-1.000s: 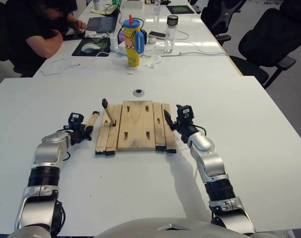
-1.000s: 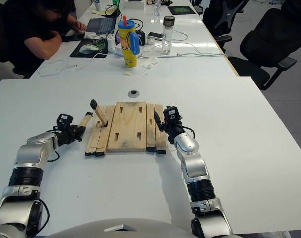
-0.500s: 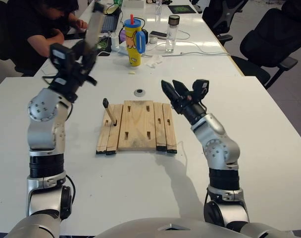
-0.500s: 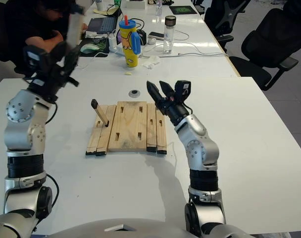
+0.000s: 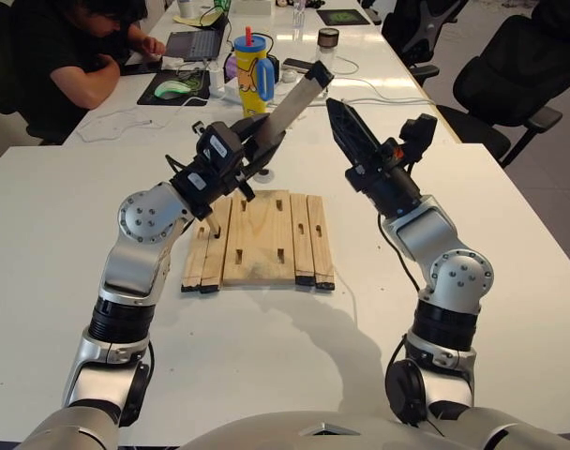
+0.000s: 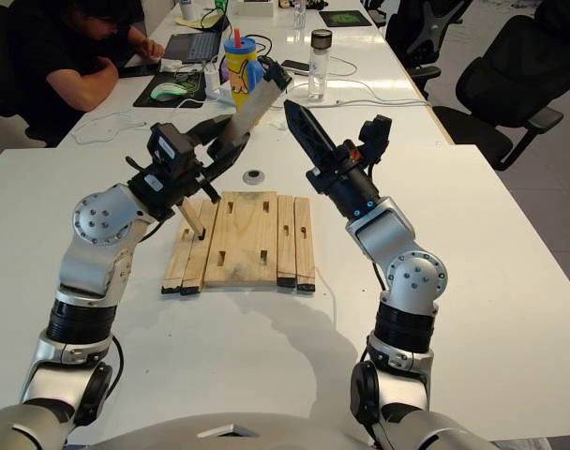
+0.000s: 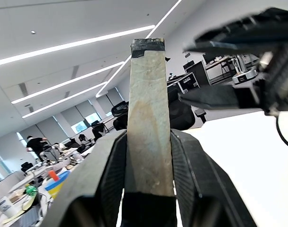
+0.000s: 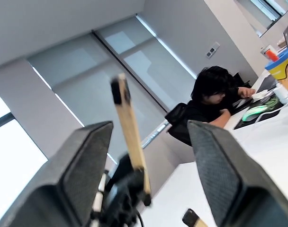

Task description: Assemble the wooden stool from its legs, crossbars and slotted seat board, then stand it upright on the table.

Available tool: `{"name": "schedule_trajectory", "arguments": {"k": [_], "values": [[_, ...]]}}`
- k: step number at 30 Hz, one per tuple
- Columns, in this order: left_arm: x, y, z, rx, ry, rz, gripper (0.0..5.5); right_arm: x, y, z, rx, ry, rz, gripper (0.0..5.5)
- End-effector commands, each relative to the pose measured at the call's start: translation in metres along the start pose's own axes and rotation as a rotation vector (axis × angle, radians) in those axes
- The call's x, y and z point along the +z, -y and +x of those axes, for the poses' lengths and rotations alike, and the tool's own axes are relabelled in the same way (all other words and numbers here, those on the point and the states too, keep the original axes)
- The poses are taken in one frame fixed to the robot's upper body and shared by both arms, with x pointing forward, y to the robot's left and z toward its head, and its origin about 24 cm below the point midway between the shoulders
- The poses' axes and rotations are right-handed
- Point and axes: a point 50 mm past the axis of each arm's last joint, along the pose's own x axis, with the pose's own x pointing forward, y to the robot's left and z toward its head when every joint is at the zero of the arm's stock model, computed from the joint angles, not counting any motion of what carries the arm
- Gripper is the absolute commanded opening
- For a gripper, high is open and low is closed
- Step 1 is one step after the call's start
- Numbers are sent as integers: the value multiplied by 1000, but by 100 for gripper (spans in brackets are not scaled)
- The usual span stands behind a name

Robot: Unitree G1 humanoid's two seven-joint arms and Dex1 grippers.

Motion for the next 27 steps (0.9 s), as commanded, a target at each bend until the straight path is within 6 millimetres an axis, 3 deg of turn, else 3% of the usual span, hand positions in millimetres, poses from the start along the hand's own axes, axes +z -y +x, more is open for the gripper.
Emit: {"name": "schedule_trajectory", "arguments": {"k": [1,6,21,27], "values": [[-9,14,2,-100,-47,-7,131,4,-5,5,23,-4,22,295],[-13,22,3,-145,-72,-17,131,1,-8,7,27,-30,5,295],[-12,21,4,-116,-75,-56,131,-6,5,2,-63,-65,-61,67],[-15,24,8,-92,-110,-56,131,-7,19,0,-142,-82,-142,44]]}}
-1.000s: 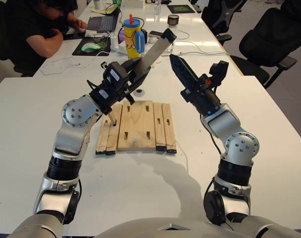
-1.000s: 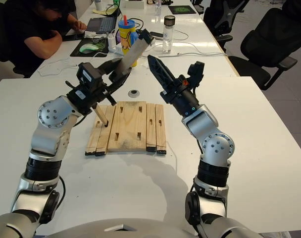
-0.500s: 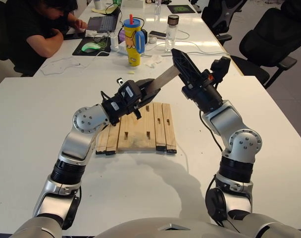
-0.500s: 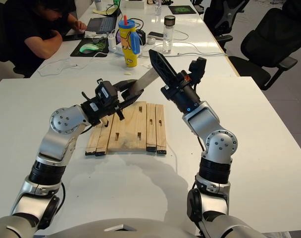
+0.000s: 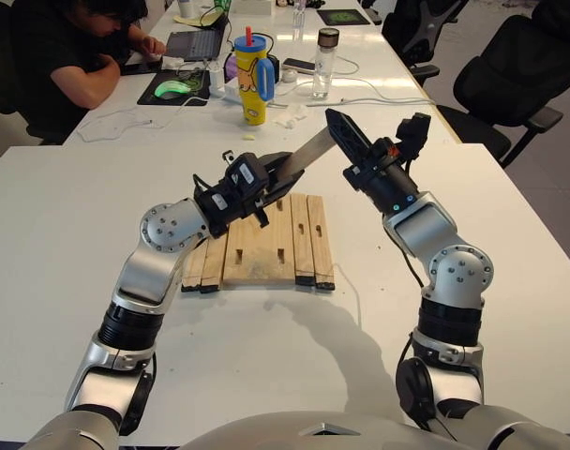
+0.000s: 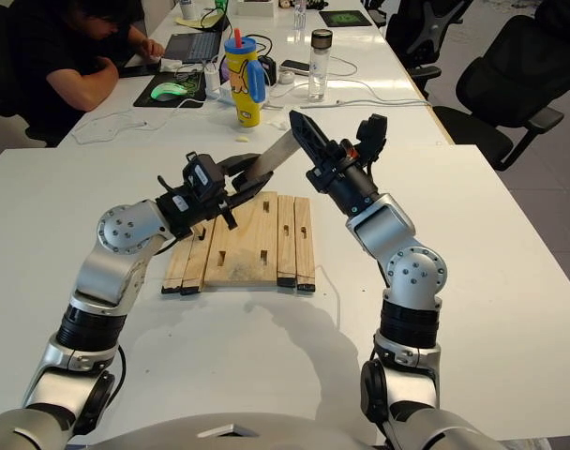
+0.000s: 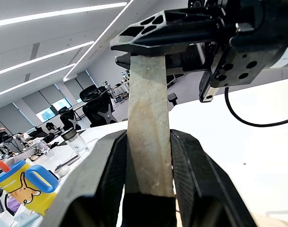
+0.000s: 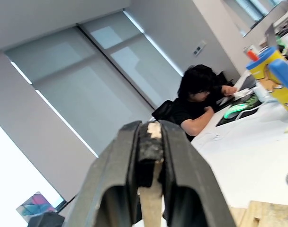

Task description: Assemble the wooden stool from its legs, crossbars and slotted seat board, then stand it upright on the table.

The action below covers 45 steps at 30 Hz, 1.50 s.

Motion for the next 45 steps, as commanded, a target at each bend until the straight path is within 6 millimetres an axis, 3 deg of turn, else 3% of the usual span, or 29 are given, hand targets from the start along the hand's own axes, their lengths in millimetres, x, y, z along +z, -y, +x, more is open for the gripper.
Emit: {"name": "schedule_trajectory", "arguments": {"k": [1,2,7,11,18,24,33,45], "values": [[1,-1,3,60,3,-31,131,-7,13,-2,-74,-42,-48,44],[1,-2,3,73,16,-79,169,-7,18,-3,-114,-41,-71,44],[-16,-12,-9,202,-30,-208,237,-5,57,-17,-375,-3,-187,44],[-10,-13,-11,232,15,-234,281,-10,79,-36,-526,47,-184,44],[-12,-9,-10,271,29,-281,281,-35,81,-53,-711,113,-165,44],[-13,-7,-11,280,28,-295,281,-33,81,-52,-749,127,-216,44],[-14,-7,-10,288,30,-305,281,-37,81,-50,-751,138,-142,44],[-14,-7,-10,296,25,-311,281,-45,83,-50,-784,60,-194,44]]}}
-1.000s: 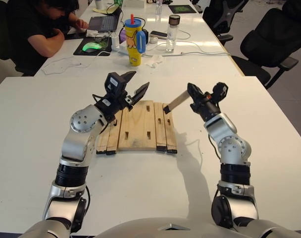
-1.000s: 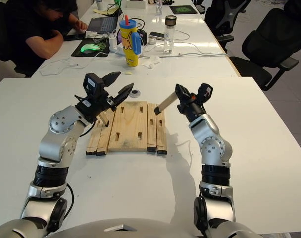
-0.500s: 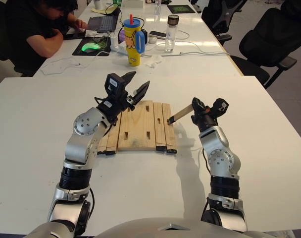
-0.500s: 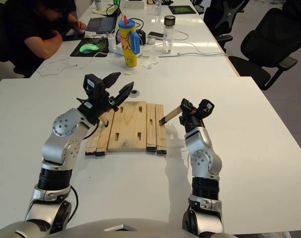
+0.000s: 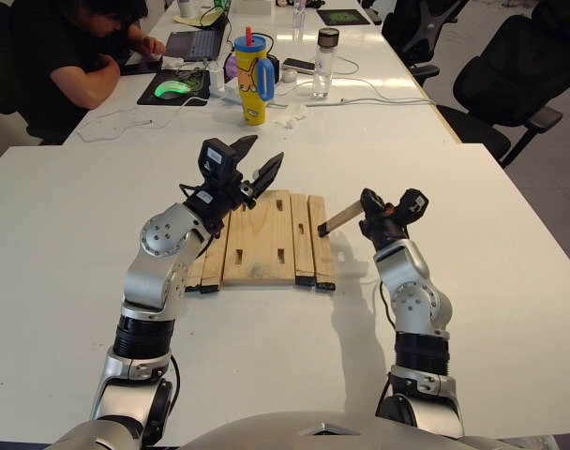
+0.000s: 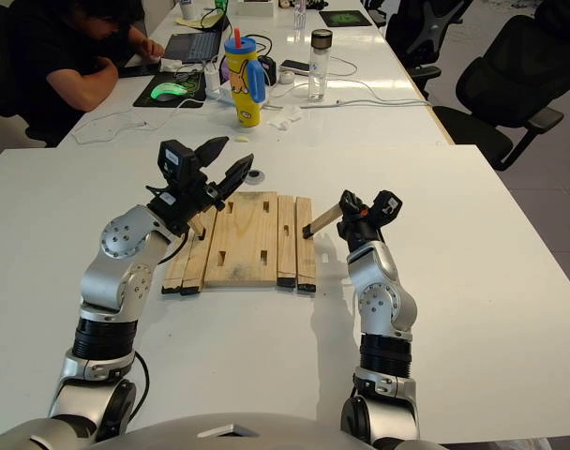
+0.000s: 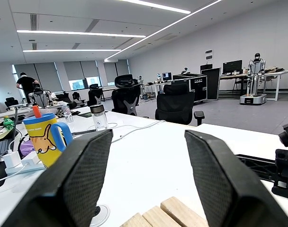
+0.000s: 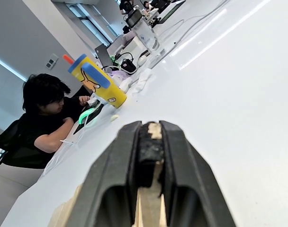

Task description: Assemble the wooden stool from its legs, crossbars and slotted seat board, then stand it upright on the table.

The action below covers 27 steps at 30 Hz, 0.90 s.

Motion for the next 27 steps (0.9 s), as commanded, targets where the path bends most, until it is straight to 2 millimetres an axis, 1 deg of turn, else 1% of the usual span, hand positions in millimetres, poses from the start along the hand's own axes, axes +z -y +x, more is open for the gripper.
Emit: {"name": "schedule_trajectory", "arguments": {"k": [1,8,12,14,16,18,21,24,27], "values": [[-1,0,-2,9,-10,-4,281,-4,-4,2,-4,-29,-37,44],[1,1,-1,28,3,-5,281,-3,-4,3,-56,-44,-307,44],[2,2,-2,49,12,-11,281,-2,-3,2,-79,-50,-413,44],[2,3,-2,58,18,-16,281,-9,0,0,-97,-78,-455,44],[2,5,-2,64,21,-19,281,-23,4,-1,-87,-127,-489,44],[2,7,-1,63,23,-20,281,-33,10,-4,-69,-149,-569,44],[3,8,-1,65,25,-19,281,-41,15,-8,-47,-162,-619,44],[1,10,-2,65,17,-19,281,-53,20,-12,-26,-215,-615,44],[1,12,-2,56,15,-21,281,-56,23,-16,-19,-221,-640,44]]}}
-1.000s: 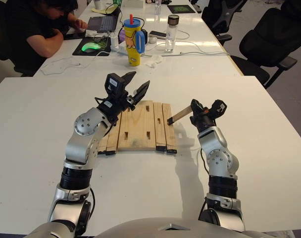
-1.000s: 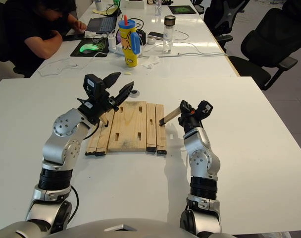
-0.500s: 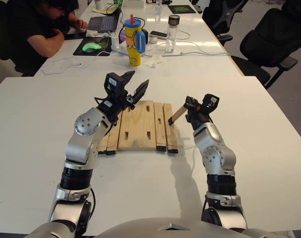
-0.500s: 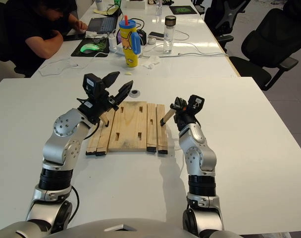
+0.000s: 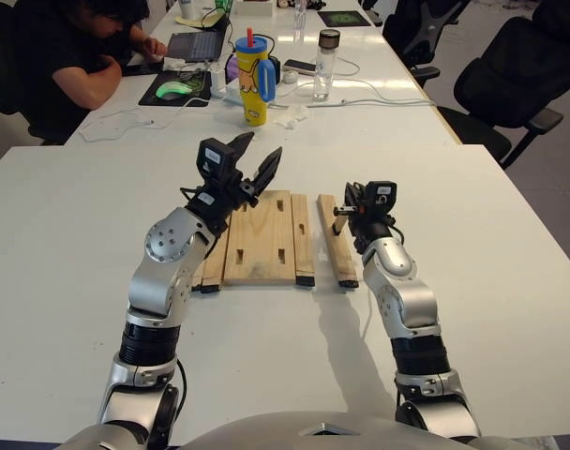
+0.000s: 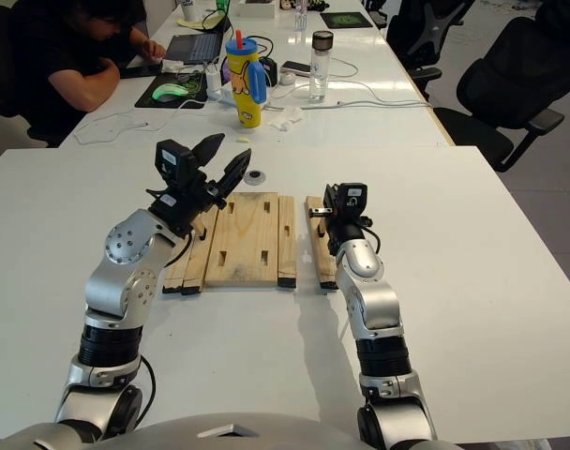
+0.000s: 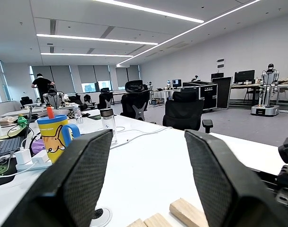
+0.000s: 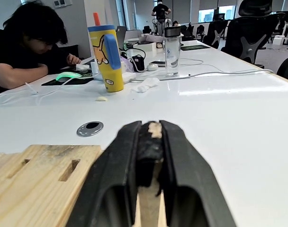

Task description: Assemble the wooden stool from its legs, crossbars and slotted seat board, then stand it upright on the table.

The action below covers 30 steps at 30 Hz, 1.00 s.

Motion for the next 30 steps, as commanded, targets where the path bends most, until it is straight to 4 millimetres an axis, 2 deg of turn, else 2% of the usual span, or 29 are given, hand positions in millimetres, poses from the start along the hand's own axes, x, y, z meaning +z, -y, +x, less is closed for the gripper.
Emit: {"name": "schedule_trajectory", "arguments": {"k": [1,5,9,10,16,22,24,27,28,30], "values": [[-1,4,-2,-7,-14,5,281,-56,11,-19,-30,-252,-13,44],[-2,3,-1,-6,-17,7,281,-51,11,-15,-7,-218,-40,44],[-3,2,-1,-2,-15,9,281,-33,7,-10,27,-112,-80,43],[-3,2,0,-1,-14,9,281,-22,7,-8,32,-57,-79,79],[-4,2,0,14,-8,8,281,30,5,1,95,146,-39,182],[-6,3,-1,25,-5,4,281,97,-5,9,156,342,-32,182],[-6,3,-1,30,-2,2,281,110,-9,17,174,374,-37,182],[-6,5,0,26,0,0,281,107,-8,31,164,354,-39,182],[-6,6,1,24,1,1,281,96,-6,36,150,301,-41,182],[-5,4,0,28,5,5,281,54,-3,44,121,98,-46,182]]}}
